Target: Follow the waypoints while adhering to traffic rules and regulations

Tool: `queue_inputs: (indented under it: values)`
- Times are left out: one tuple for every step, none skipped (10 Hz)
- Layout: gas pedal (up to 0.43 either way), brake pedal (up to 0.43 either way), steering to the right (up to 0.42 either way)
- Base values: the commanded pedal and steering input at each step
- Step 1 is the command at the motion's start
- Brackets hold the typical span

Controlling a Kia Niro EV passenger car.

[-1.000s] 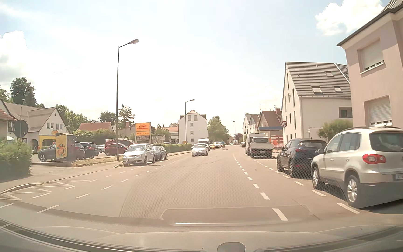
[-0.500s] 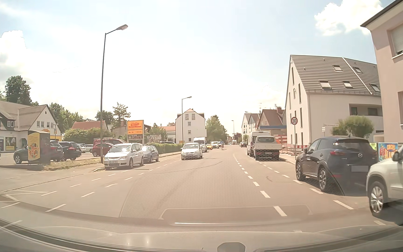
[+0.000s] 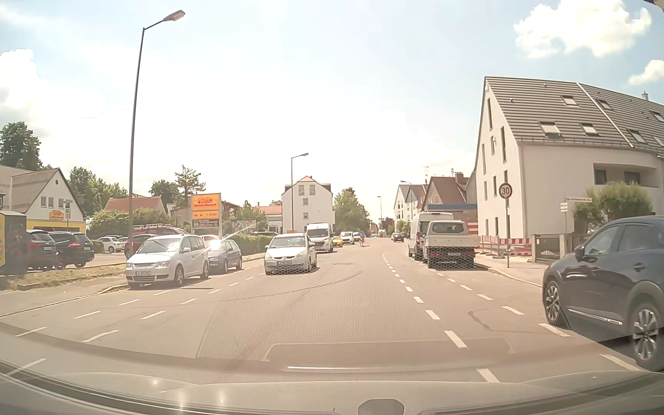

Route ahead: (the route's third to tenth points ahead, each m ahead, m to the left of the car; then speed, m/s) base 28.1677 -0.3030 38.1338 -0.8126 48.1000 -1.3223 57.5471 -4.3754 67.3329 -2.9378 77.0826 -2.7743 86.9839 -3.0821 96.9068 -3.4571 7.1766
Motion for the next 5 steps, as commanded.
queue_inputs:
  values:
    - [0.118, 0.0, 0.009]
    - [0.118, 0.0, 0.008]
    - [0.118, 0.0, 0.008]
    - [0.118, 0.0, 0.008]
    - [0.11, 0.0, 0.008]
